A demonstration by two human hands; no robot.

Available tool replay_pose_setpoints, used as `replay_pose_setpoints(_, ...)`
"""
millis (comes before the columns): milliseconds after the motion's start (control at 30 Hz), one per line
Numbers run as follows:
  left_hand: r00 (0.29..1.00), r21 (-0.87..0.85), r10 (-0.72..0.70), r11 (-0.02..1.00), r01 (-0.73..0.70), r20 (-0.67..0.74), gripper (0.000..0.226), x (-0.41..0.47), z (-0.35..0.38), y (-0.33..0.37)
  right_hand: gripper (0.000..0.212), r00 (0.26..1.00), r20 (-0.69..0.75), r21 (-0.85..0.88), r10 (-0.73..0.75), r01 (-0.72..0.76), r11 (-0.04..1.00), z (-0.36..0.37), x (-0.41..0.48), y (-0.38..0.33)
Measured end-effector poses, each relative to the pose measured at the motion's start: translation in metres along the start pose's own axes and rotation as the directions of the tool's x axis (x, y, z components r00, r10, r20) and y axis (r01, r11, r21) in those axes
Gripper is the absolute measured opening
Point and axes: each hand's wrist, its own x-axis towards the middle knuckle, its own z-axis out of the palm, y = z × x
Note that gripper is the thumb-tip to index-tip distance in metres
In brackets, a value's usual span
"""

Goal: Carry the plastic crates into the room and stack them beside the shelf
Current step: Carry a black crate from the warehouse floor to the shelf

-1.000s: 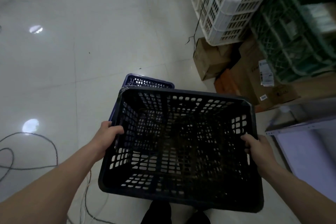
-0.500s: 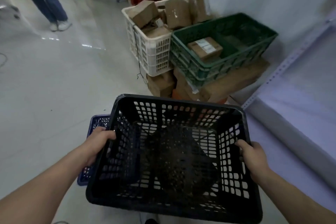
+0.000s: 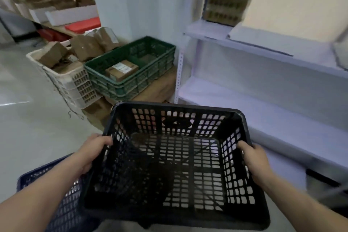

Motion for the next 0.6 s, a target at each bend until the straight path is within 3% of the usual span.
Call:
replay_pose_setpoints(100, 0.992, 0.029, 0.016, 0.999, -0.019, 0.121, 0.007, -0.006, 0.045, 0.023, 0.057, 0.994, -0.105, 0.034, 0.039, -0.035, 0.999, -0.052, -0.010, 0.015)
replay_pose_setpoints(267, 0.943, 0.098, -0.015, 0.995, -0.019, 0.333, 0.074, 0.021, 0.115, 0.038, 0.059, 0.941, -0.311, 0.131, 0.133, -0.096, 0.987, -0.125, -0.046, 0.047)
replay_pose_setpoints(333, 0.911, 0.133, -0.020, 0.990, -0.039, 0.412, 0.053, 0.010, 0.152, 0.052, 0.052, 0.907, -0.384, 0.165, 0.173, -0.117, 0.979, -0.150, -0.068, 0.058)
replay_pose_setpoints(400, 0.868, 0.174, 0.009, 0.979, -0.109, 0.497, 0.003, -0.020, 0.191, 0.067, 0.050, 0.862, -0.454, 0.210, 0.225, -0.142, 0.967, -0.175, -0.088, 0.074)
replay_pose_setpoints(433, 0.844, 0.193, 0.024, 0.970, -0.149, 0.535, 0.010, -0.027, 0.210, 0.070, 0.055, 0.837, -0.487, 0.238, 0.249, -0.148, 0.960, -0.189, -0.098, 0.084)
replay_pose_setpoints(500, 0.798, 0.211, 0.027, 0.958, -0.192, 0.602, 0.002, -0.044, 0.245, 0.075, 0.062, 0.784, -0.536, 0.293, 0.314, -0.175, 0.940, -0.214, -0.119, 0.106)
replay_pose_setpoints(600, 0.737, 0.249, -0.006, 0.943, -0.221, 0.676, 0.030, -0.064, 0.296, 0.076, 0.049, 0.707, -0.599, 0.364, 0.375, -0.177, 0.914, -0.247, -0.156, 0.134)
